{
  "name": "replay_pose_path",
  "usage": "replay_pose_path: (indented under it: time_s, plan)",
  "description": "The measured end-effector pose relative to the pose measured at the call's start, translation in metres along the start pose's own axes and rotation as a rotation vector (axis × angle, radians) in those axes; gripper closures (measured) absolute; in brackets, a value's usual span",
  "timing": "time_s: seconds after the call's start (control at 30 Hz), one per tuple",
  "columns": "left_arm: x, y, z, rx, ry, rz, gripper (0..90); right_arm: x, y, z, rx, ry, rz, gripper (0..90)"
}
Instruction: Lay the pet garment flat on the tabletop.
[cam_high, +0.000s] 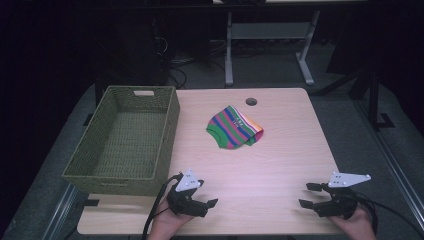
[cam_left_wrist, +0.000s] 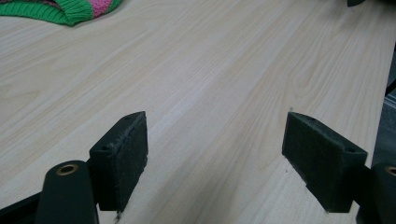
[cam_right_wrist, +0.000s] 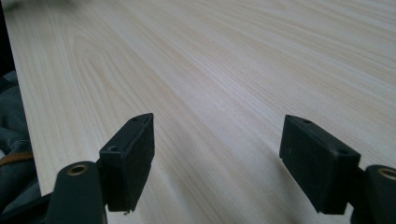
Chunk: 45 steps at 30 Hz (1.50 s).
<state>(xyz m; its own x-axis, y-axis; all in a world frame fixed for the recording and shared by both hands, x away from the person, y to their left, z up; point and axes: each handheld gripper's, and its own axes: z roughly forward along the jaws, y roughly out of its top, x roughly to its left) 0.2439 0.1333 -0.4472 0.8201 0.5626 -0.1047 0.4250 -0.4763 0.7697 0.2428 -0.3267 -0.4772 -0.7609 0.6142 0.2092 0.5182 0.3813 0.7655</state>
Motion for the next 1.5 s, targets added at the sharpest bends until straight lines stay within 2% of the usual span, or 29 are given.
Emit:
replay_pose_path:
  time_s: [0.23,0.37,0.4,0.47,0.53,0.67,0.83,1.1,1.3,1.4,1.5]
  plan:
    - [0.002,0.000,0.004,0.015,-0.007,0.009,22.2,-0.001,0.000,0.002,0.007,0.000,-0.002,26.0]
    - [0.000,0.000,0.005,0.018,-0.013,0.018,22.2,0.001,0.002,0.001,0.004,-0.017,-0.020,26.0]
    - [0.000,0.000,0.003,0.025,-0.011,0.036,22.2,0.004,0.004,0.001,-0.004,-0.018,-0.030,25.9]
    - [-0.001,0.000,0.002,0.019,-0.012,0.036,22.2,0.005,0.007,0.002,0.005,-0.006,-0.032,25.5]
    - [-0.002,-0.001,0.002,0.022,-0.007,0.033,22.2,0.008,0.011,0.004,0.018,-0.020,-0.059,25.5]
    - [-0.003,-0.001,-0.001,0.018,-0.001,0.053,22.2,0.010,0.018,0.009,0.004,0.017,-0.055,24.2]
    - [-0.002,0.000,0.000,0.013,-0.003,0.050,22.2,0.012,0.025,0.012,0.016,0.026,-0.080,24.2]
    - [-0.001,-0.001,0.000,0.009,-0.011,0.033,22.1,0.011,0.034,0.024,0.009,0.064,-0.049,23.0]
    - [-0.002,0.000,-0.002,0.008,-0.012,0.047,22.1,0.013,0.050,0.034,0.034,0.064,-0.082,23.1]
    - [0.001,-0.001,-0.003,-0.001,-0.012,0.026,22.1,0.016,0.060,0.040,0.038,0.078,-0.088,23.1]
    - [0.002,-0.001,-0.005,-0.005,-0.007,0.027,22.1,0.016,0.067,0.046,0.046,0.085,-0.101,23.3]
